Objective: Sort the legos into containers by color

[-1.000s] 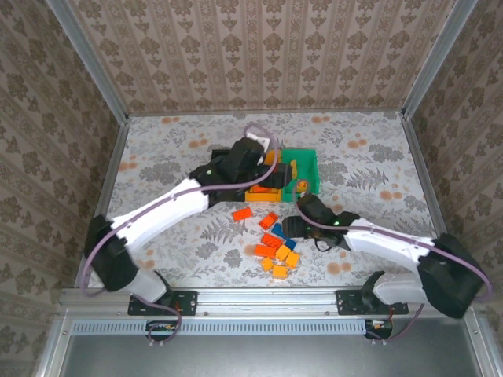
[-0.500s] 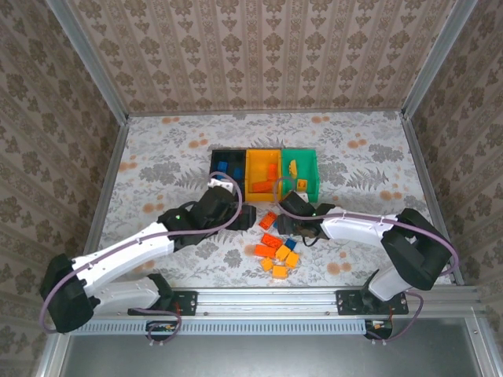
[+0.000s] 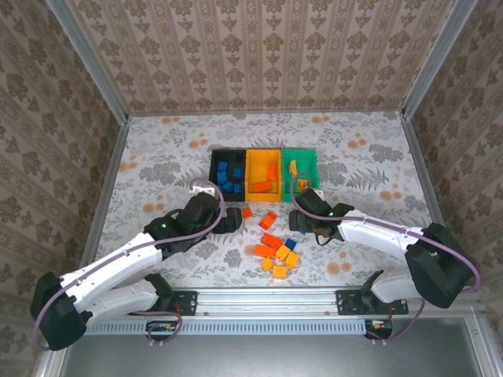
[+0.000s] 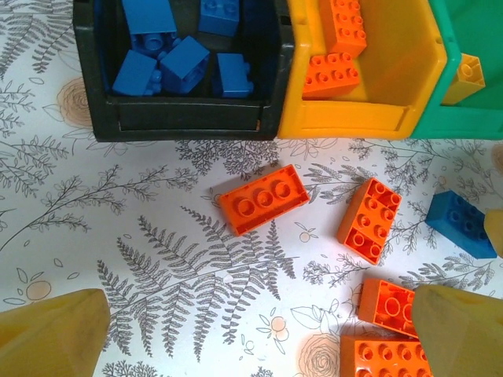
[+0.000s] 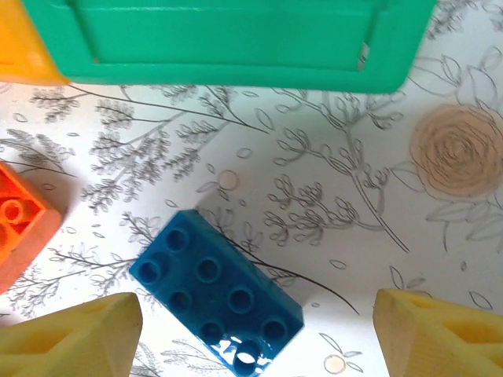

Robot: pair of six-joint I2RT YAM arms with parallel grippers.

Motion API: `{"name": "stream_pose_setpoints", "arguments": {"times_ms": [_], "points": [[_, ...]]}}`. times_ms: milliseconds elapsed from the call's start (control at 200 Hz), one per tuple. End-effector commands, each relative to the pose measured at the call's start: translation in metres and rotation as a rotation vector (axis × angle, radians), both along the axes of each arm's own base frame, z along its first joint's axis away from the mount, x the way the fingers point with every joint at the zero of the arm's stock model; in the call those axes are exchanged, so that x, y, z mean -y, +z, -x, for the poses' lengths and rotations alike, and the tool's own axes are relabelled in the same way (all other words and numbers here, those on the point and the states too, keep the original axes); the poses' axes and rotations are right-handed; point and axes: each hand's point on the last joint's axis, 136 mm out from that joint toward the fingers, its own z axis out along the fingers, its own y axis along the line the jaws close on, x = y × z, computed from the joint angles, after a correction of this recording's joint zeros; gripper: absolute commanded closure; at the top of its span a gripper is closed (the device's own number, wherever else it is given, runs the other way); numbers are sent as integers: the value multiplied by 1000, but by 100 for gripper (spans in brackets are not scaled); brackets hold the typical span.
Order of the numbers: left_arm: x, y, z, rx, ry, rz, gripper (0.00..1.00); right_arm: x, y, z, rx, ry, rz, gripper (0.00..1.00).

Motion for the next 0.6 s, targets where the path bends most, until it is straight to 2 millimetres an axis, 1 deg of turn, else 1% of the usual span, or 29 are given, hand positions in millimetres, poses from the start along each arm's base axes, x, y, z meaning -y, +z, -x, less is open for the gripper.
{"name": "stream_pose_setpoints", "arguments": {"times_ms": [0, 175, 270, 310, 400, 475, 550, 595], "points": [[-3, -4, 4, -27, 17, 25, 0, -14, -4, -6, -31, 104, 38, 21], [-8, -8, 4, -43, 33, 4, 0, -19, -23, -9, -96, 149, 93, 24], [-10, -9, 5, -46, 40, 1, 0, -14, -33, -6, -130, 139, 130, 28], [-12, -10, 4, -47, 44, -1, 0, -10, -38, -5, -144, 127, 148, 32], [-13, -11, 4, -50, 47, -3, 0, -1, -43, -4, -152, 91, 180, 47], [-14, -12, 4, -50, 50, -7, 0, 3, -44, -3, -153, 67, 178, 56], [-15, -13, 4, -48, 52, -9, 0, 6, -40, -3, -135, 51, 161, 64], [-16, -13, 5, -49, 52, -9, 0, 5, -32, -4, -112, 52, 144, 67]]}}
